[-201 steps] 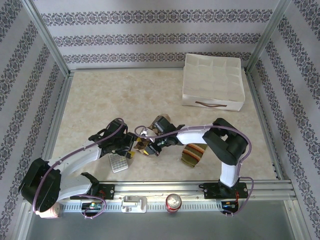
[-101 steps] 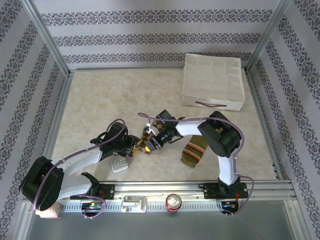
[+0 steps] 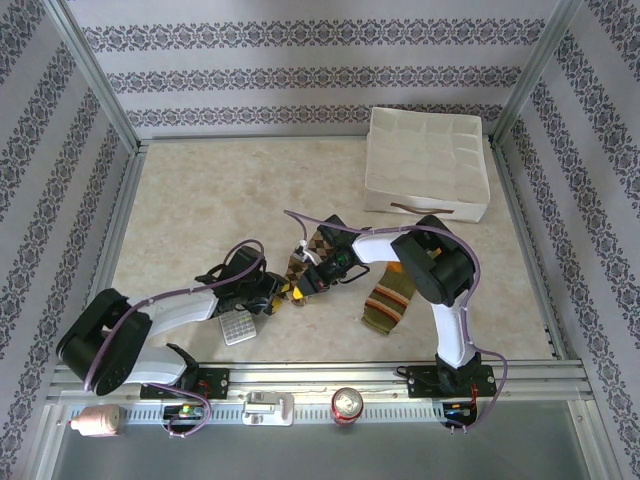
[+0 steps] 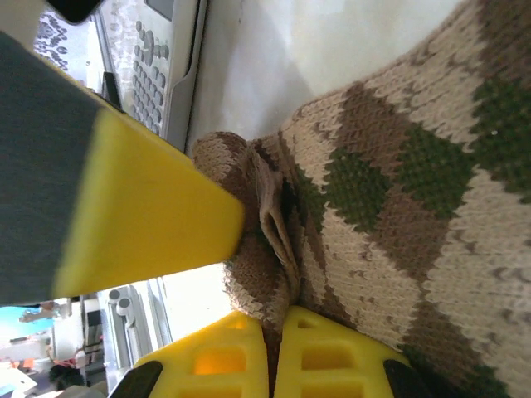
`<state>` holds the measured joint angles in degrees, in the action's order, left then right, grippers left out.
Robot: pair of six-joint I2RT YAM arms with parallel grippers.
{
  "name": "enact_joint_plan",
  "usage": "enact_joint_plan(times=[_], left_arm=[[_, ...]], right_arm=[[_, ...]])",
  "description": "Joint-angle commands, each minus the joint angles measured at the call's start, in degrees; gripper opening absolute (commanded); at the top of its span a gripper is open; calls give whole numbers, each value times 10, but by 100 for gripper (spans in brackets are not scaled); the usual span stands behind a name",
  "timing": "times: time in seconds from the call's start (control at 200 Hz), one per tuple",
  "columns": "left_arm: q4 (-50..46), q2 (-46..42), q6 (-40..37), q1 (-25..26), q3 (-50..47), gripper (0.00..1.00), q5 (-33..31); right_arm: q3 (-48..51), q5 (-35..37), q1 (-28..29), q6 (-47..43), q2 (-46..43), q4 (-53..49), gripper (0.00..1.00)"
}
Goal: Roll the socks
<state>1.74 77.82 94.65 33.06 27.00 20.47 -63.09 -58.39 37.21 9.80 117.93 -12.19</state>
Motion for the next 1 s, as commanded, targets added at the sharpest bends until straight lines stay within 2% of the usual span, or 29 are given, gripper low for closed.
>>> enact_joint_plan(times=[0.0,0.04,0.09,0.195,0.25,0.335,0.365,0.405,0.475,0.545,0.585,0.734,0.844,0.994], left_arm=[[49,30,-10,10,9,42,-15],[54,39,-7,10,8,40,-18],[57,48,-2,11,6,32,-23],[34,60,14,13,10,0,-18],[-12,59,24,15,18,0,-11],[-93,48,38,22,34,0,-2],[-117,44,43,23,37,0,1],[-145,39,49,24,40,0,8],[-184,32,55,24,47,0,11],[-213,31,54,24,59,0,14],[-228,34,51,23,67,0,17],[-250,49,46,23,82,0,25],[-246,55,46,20,83,0,28],[-243,66,41,18,91,0,32]], right_arm=[[23,92,-10,8,53,-66,0],[22,89,-11,9,55,-67,0],[20,84,-11,8,58,-70,0],[22,88,-8,-6,51,-71,0],[25,102,0,-32,31,-73,0],[46,157,22,-80,-37,-59,13],[61,184,31,-95,-72,-41,22],[94,234,48,-115,-128,-7,31],[178,345,93,-163,-247,87,40],[267,467,145,-214,-346,193,59],[296,504,172,-252,-379,222,62],[288,635,254,-338,-380,194,62],[271,674,286,-384,-342,211,61],[227,704,299,-425,-273,220,57]])
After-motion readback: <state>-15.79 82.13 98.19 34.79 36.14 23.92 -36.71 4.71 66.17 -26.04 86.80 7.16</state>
